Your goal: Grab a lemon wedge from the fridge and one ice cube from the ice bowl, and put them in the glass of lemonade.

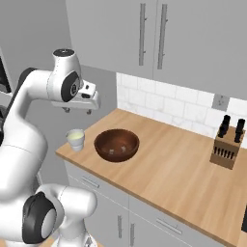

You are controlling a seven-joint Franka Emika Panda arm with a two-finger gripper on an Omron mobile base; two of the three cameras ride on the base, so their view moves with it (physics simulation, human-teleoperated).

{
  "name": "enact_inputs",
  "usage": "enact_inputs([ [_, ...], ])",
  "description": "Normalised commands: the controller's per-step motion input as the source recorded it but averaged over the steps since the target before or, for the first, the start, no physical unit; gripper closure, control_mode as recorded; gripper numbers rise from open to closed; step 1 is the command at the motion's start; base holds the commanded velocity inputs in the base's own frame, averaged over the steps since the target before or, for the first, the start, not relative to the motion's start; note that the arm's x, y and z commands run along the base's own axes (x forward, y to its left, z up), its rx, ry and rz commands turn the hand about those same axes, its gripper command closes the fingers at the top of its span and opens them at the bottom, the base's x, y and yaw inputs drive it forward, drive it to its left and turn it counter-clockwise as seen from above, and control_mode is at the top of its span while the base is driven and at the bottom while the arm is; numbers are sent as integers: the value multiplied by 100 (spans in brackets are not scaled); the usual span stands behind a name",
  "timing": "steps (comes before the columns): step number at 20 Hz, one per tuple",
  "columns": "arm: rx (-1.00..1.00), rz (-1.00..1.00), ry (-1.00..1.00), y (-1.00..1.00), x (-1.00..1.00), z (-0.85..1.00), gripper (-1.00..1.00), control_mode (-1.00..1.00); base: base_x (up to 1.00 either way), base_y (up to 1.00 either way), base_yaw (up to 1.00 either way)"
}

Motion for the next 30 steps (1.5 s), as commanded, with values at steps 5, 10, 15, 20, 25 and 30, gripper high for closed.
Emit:
enact_inputs([
  [5,0,0,0,0,5,-1,-100,-100,19,0,0],
  [10,0,0,-8,0,25,-24,-100,-100,0,0,0],
  [15,0,-1,-5,-14,31,-40,-100,-100,0,0,0],
  [20,0,-2,0,-30,28,-38,-100,-100,0,0,0],
  [25,0,-4,0,-28,9,-37,-100,-100,0,0,0],
  [30,0,-9,4,-30,0,-40,-100,-100,0,0,0],
])
